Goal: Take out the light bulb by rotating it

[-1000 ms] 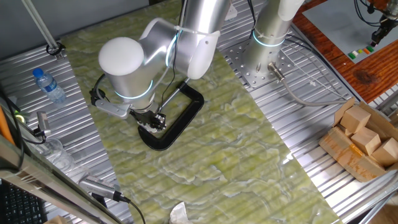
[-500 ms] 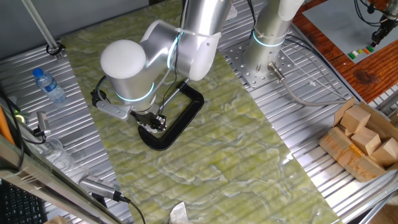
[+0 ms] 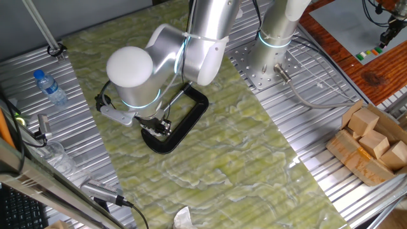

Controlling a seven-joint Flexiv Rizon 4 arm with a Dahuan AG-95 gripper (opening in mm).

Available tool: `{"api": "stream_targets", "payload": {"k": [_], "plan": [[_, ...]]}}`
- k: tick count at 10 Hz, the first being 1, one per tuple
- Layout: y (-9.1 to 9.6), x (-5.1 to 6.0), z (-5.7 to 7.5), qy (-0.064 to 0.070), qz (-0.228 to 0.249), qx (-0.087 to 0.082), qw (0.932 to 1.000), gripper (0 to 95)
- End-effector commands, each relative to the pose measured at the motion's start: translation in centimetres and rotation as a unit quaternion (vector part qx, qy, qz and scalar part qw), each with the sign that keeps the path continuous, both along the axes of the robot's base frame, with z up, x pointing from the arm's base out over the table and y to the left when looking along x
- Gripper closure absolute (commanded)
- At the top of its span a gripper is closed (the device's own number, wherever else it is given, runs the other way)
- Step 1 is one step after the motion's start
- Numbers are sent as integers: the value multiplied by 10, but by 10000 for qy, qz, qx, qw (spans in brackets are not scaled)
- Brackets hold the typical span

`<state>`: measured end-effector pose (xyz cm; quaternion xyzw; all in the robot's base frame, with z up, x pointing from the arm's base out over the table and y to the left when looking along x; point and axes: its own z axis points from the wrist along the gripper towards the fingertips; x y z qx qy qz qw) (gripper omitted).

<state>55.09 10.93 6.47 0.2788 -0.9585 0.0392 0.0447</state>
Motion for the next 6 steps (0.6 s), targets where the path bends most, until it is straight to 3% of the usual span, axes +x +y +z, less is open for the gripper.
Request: {"api": "stream_targets", "payload": {"k": [1, 3, 6], "plan": [[0, -1, 0, -60, -613, 11, 9981, 950], [1, -1, -1, -78, -934, 2, 9956, 950], [1, -1, -2, -55, -913, 7, 9958, 950]]}}
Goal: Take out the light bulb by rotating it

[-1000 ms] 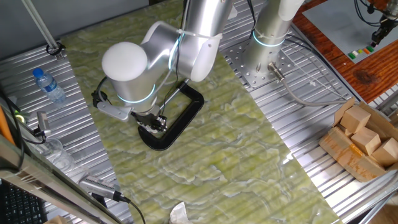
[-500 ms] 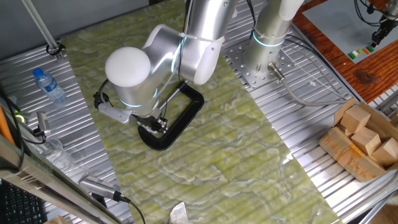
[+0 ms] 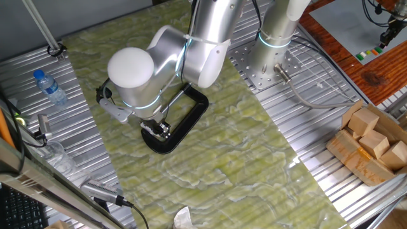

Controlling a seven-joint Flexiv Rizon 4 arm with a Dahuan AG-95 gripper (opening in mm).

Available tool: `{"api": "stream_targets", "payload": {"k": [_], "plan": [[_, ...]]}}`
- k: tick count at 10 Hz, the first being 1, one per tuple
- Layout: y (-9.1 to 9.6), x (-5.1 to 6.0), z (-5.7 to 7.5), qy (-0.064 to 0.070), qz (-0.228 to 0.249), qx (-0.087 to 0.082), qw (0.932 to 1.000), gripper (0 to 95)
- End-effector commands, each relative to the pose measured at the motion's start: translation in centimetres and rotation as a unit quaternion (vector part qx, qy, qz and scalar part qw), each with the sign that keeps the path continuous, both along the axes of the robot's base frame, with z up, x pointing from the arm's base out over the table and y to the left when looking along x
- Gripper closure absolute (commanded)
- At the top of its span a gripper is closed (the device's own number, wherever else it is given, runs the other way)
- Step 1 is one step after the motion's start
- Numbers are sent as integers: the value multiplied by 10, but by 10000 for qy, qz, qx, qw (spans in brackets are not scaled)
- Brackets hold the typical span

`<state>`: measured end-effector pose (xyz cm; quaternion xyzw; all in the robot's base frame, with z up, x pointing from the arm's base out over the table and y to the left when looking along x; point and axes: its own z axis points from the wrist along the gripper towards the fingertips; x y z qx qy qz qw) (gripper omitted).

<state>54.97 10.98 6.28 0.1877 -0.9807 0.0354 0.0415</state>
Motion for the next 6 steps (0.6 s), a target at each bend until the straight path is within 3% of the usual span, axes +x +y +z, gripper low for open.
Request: {"api": "stream_targets", "payload": {"k": [1, 5, 6], "plan": [[0, 0, 0, -10, -269, 85, 9996, 950], [0, 0, -1, 4, -196, 66, 9998, 950], [0, 0, -2, 2, -128, -15, 9999, 950]]}}
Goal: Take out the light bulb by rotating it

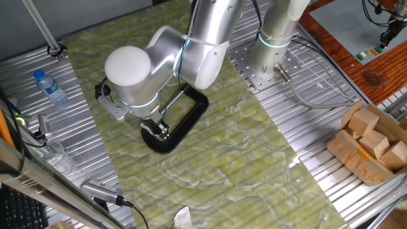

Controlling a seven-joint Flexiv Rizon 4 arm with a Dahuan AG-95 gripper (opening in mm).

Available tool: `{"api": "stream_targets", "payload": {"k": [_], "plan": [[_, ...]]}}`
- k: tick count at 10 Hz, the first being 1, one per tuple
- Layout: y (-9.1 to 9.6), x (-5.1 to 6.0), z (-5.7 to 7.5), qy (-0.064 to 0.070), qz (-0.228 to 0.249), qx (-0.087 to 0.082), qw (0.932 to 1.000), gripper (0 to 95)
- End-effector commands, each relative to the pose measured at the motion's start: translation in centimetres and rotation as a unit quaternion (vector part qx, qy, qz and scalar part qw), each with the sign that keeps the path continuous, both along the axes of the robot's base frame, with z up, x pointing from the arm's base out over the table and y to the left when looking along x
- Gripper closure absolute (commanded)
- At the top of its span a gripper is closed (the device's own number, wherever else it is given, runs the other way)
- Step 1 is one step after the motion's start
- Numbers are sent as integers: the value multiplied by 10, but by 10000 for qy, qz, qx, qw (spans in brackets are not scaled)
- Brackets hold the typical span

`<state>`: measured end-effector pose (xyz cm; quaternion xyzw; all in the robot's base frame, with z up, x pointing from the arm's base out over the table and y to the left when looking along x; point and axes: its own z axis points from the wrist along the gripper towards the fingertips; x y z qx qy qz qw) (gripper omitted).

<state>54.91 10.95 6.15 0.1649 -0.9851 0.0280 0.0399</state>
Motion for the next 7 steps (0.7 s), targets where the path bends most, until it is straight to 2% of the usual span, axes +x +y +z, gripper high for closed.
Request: {"api": "stream_targets", "payload": {"k": [1, 4, 7], "plan": [[0, 1, 0, 7, 72, -91, 9999, 950], [1, 0, -1, -24, -17, -183, 9998, 950], [3, -1, -2, -44, -79, -394, 9992, 950]]}}
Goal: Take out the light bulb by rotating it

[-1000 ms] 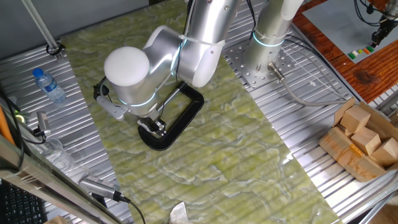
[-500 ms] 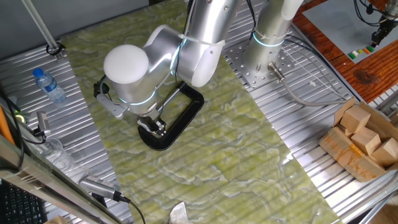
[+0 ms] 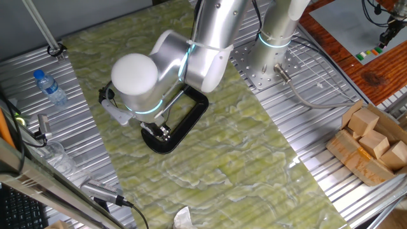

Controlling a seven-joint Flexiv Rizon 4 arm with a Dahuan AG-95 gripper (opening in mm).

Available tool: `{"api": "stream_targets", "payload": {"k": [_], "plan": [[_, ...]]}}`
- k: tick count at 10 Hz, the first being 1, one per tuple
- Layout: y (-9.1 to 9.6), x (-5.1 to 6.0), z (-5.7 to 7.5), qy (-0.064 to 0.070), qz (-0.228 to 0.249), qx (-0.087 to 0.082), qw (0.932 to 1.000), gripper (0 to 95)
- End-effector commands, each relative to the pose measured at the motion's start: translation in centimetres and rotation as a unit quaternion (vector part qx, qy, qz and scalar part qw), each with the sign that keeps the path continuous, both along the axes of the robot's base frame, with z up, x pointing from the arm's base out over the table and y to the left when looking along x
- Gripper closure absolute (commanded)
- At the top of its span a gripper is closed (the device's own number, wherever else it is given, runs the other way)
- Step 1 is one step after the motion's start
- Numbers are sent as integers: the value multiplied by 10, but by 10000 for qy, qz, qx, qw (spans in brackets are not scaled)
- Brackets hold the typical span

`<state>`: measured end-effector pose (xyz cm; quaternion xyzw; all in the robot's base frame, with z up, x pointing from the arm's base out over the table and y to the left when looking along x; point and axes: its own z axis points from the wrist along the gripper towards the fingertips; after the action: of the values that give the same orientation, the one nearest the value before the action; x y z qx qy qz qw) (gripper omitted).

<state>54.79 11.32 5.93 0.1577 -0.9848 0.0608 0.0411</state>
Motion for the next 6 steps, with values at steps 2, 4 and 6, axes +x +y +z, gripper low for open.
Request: {"api": "stream_targets", "payload": {"k": [2, 4, 6], "plan": [[0, 0, -1, -28, -70, -91, 9999, 950], [0, 0, -2, -46, -155, -102, 9998, 950], [2, 0, -4, -54, -228, -114, 9997, 950]]}}
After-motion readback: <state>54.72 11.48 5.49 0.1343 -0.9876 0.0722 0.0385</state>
